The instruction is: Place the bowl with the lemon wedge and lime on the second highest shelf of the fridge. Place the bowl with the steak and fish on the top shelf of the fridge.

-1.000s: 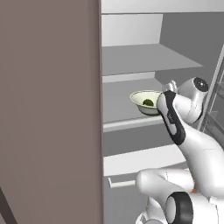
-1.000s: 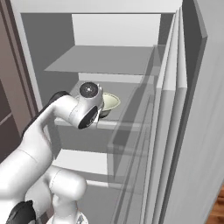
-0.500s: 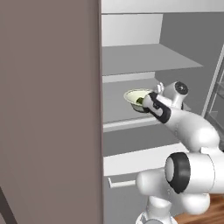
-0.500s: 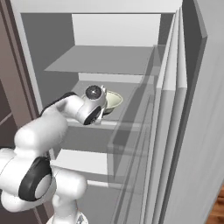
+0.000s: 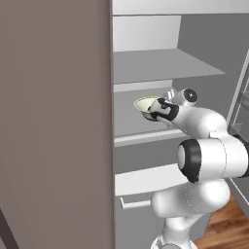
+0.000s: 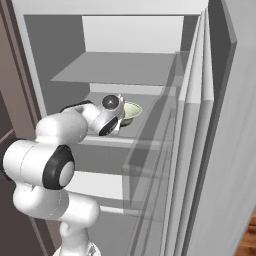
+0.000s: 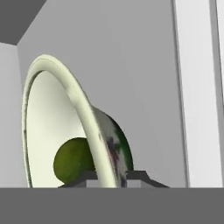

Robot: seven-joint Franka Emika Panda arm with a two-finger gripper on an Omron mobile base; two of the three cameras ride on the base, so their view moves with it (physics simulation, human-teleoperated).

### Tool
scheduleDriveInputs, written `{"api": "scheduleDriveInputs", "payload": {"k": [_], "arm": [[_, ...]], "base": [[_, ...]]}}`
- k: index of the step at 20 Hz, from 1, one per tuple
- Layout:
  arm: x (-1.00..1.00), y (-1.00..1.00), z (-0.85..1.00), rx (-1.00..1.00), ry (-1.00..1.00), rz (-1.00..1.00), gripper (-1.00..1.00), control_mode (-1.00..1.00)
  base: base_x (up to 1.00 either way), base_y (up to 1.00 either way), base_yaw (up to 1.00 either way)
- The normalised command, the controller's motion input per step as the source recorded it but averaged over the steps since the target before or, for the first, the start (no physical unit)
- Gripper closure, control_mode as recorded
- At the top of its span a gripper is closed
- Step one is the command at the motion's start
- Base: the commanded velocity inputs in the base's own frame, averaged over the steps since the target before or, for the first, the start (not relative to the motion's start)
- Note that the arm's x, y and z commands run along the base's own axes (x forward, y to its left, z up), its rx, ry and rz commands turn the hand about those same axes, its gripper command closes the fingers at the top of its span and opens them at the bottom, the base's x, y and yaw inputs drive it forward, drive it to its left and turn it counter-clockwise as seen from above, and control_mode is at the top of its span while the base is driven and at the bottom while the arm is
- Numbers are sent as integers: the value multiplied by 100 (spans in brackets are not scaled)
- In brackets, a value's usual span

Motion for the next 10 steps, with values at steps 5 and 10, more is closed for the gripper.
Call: {"api": "scheduleDriveInputs", "payload": {"k": [5, 10], "arm": [[-8, 3, 24, 0, 0, -2, -100, -100], [-87, 0, 84, 0, -2, -1, -100, -100]], "base": [[0, 0, 0], [0, 0, 0]]}}
